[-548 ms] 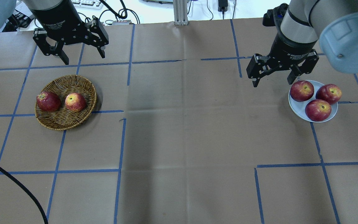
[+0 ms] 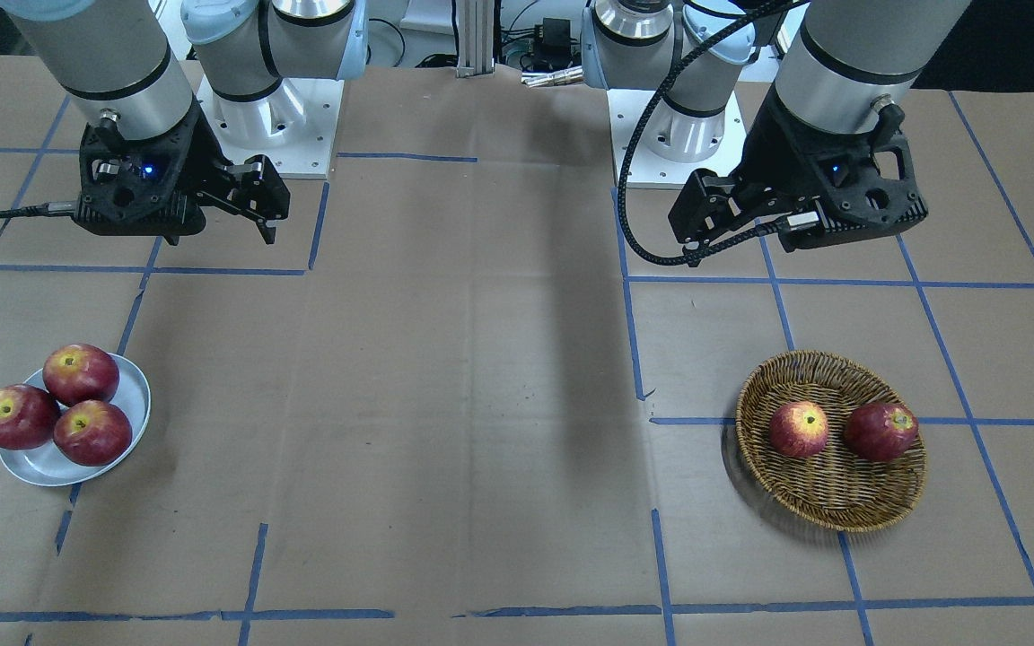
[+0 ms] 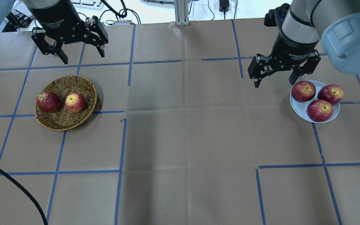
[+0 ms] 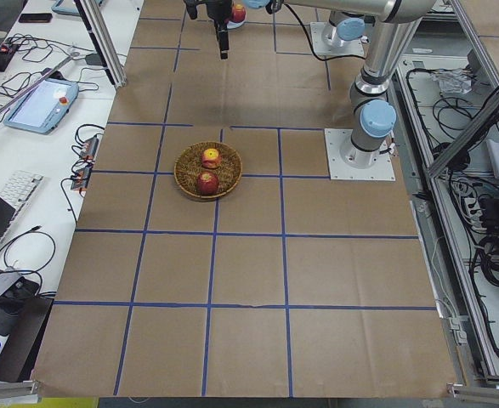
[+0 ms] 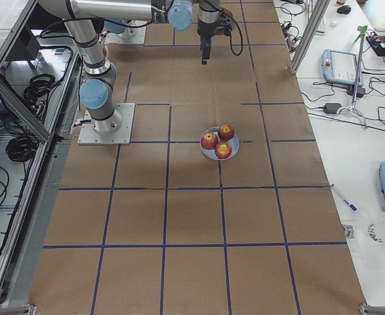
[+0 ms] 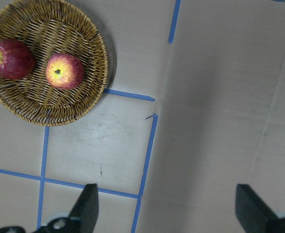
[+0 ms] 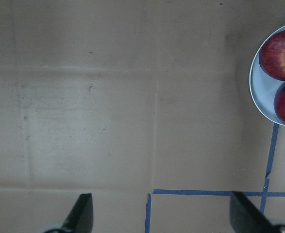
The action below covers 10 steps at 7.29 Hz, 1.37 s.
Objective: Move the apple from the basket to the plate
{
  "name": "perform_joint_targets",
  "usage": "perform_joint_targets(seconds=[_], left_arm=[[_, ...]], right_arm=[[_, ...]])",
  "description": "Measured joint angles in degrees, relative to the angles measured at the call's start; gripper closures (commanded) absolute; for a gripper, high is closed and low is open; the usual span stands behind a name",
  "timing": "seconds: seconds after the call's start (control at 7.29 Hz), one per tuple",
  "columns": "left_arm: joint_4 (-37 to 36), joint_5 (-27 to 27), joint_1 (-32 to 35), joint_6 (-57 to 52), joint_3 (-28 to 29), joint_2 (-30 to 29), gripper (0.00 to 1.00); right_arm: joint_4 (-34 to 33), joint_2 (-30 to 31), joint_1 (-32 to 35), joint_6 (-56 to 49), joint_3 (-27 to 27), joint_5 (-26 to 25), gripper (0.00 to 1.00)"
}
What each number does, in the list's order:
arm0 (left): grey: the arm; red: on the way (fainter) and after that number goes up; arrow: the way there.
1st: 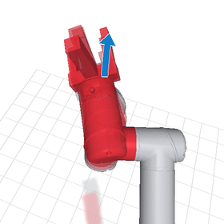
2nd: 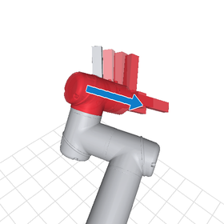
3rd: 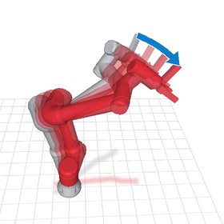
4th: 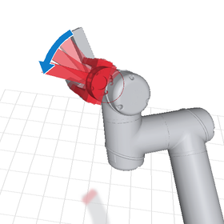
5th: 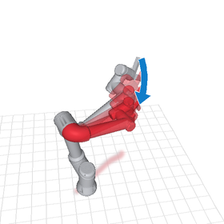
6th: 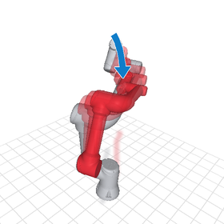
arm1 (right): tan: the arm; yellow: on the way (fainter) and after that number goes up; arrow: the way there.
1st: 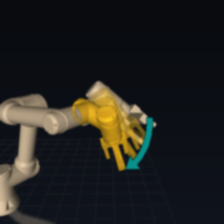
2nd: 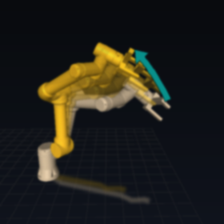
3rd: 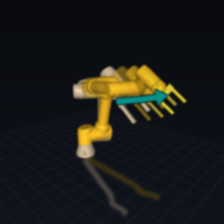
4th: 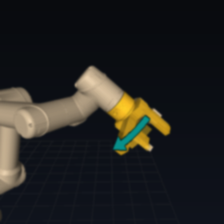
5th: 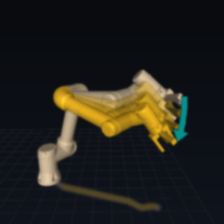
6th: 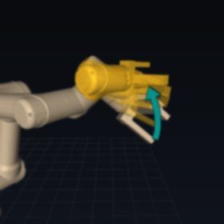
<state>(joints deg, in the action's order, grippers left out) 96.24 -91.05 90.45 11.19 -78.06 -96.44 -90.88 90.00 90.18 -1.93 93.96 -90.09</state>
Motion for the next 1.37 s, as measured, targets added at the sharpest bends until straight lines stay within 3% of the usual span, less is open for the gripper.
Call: perform_joint_targets(seconds=[1.37], left_arm=[[-1.6,-1.3,-1.2,-0.6,-1.1,-1.3,0.02]], right_arm=[[0.0,-0.1,0.0,-0.1,0.0,0.0,0.00]])
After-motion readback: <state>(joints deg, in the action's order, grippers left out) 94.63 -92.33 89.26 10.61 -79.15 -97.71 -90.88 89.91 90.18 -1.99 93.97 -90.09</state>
